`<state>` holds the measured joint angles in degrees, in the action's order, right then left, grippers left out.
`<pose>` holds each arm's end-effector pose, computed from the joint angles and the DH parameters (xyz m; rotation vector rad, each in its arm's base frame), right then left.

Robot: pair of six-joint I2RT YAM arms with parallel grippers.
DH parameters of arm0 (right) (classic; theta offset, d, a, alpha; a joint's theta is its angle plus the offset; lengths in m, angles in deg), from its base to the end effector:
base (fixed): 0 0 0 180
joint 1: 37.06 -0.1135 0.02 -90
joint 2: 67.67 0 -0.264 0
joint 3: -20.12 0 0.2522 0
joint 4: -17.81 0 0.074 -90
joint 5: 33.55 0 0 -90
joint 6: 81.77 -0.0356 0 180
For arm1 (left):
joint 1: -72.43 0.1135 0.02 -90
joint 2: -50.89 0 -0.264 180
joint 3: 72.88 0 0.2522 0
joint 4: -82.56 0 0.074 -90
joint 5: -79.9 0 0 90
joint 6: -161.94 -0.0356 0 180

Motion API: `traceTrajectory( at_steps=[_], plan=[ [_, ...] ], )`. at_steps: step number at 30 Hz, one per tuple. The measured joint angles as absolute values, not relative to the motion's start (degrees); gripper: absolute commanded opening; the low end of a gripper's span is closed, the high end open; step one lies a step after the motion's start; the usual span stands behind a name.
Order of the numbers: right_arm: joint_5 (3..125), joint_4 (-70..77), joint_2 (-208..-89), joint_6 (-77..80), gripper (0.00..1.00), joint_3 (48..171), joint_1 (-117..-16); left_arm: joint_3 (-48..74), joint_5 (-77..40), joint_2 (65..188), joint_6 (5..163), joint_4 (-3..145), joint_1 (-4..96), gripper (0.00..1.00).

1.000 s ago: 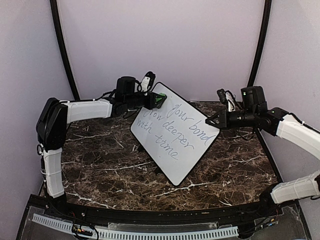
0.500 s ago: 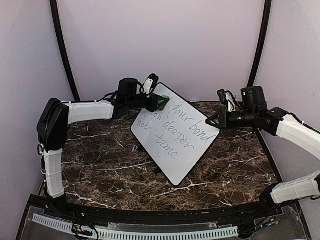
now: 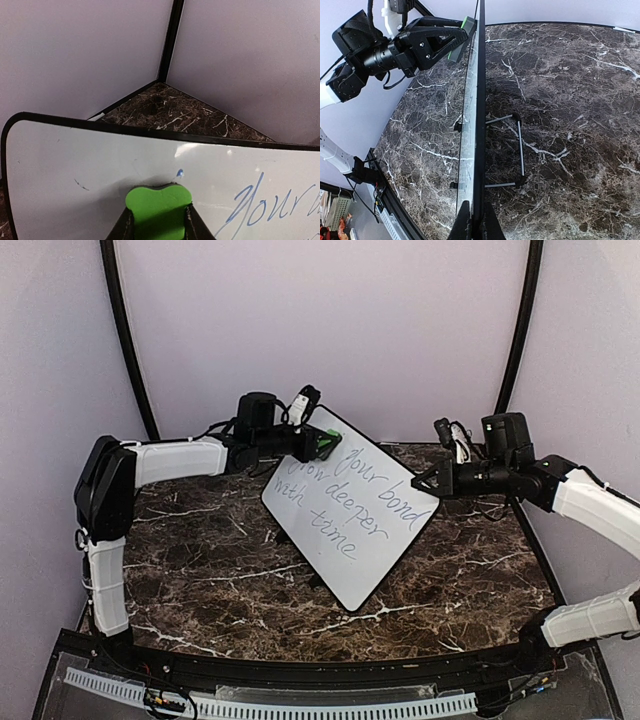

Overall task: Erase the whiteboard
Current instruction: Erase the whiteboard from the whiteboard stand.

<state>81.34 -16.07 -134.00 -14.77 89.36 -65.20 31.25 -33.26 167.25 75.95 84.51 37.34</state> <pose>0.2196 0.1344 0.3134 -0.3729 2.1835 0.9746 0.3918 -0.2924 0.2776 0.7735 1.6402 -0.8446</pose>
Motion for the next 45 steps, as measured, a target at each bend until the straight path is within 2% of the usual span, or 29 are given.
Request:
traceTrajectory(
  at_steps=[5, 10, 17, 22, 32, 37, 45],
  plan=[
    [81.4, -15.9, -134.0, -14.8, 0.0, 89.4, -65.3, 36.9, -34.3, 169.2, 75.4, 81.9, 36.8, 0.14],
    [81.4, -16.0, -134.0, -14.8, 0.0, 89.4, -65.3, 37.3, -34.5, 169.4, 75.3, 81.6, 36.6, 0.13],
    [80.9, -16.2, -134.0, -14.8, 0.0, 89.4, -65.3, 28.7, -34.5, 166.6, 75.3, 85.3, 36.6, 0.13],
    [81.0, -16.2, -134.0, -14.8, 0.0, 89.4, -65.3, 27.5, -34.5, 166.1, 75.3, 86.1, 36.6, 0.13],
    [81.0, -15.8, -134.0, -14.8, 0.0, 89.4, -65.6, 38.8, -35.3, 169.6, 75.3, 80.6, 36.1, 0.14],
    [80.9, -15.9, -134.0, -14.8, 0.0, 89.4, -65.6, 40.2, -35.3, 170.2, 75.3, 79.6, 35.8, 0.13],
    [80.5, -16.1, -134.0, -14.8, 0.0, 89.4, -65.6, 26.6, -35.2, 165.4, 75.6, 85.5, 35.7, 0.13]
  ],
)
